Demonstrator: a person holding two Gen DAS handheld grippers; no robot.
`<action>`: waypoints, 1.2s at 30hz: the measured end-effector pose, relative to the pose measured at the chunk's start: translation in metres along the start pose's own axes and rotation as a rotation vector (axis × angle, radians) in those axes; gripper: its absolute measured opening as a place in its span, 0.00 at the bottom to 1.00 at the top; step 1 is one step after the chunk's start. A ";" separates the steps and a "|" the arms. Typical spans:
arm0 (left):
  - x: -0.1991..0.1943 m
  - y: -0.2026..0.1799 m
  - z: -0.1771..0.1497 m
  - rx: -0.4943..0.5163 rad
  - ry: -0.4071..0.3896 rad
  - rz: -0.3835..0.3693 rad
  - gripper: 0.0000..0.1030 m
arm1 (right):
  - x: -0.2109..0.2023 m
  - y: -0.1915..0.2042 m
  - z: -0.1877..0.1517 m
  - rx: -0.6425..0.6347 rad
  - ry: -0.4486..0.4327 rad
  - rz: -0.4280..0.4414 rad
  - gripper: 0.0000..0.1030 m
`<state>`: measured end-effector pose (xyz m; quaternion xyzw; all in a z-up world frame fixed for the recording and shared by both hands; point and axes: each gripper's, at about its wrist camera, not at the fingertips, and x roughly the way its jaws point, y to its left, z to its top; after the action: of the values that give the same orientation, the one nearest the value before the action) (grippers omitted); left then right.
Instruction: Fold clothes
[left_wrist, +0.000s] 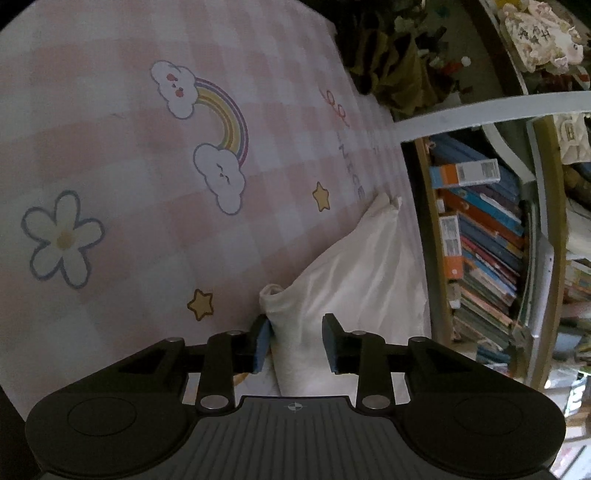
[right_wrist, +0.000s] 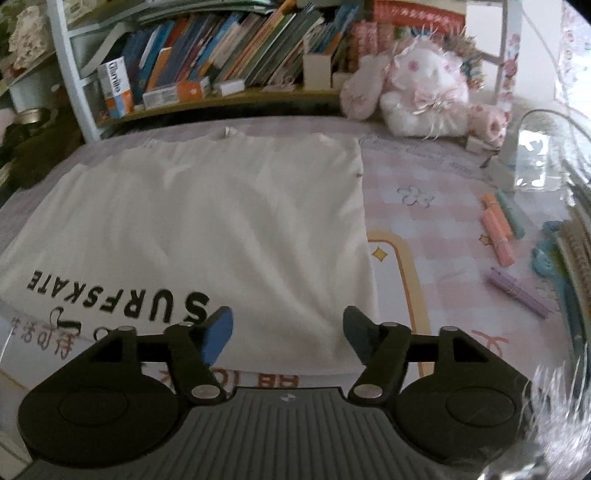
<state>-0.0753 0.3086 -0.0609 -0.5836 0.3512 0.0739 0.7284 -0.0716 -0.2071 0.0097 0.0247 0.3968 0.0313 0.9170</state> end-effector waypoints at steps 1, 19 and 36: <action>0.001 0.001 0.003 0.006 0.021 -0.006 0.32 | -0.001 0.008 0.001 0.005 -0.009 -0.015 0.69; 0.020 -0.047 0.049 0.363 0.302 0.038 0.85 | 0.008 0.222 -0.005 -0.250 -0.052 -0.030 0.85; 0.032 -0.029 0.088 0.233 0.362 -0.029 0.91 | 0.047 0.361 0.010 -0.624 0.179 0.351 0.66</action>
<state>0.0008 0.3693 -0.0501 -0.5043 0.4740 -0.0838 0.7170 -0.0460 0.1561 0.0080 -0.1914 0.4364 0.3096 0.8228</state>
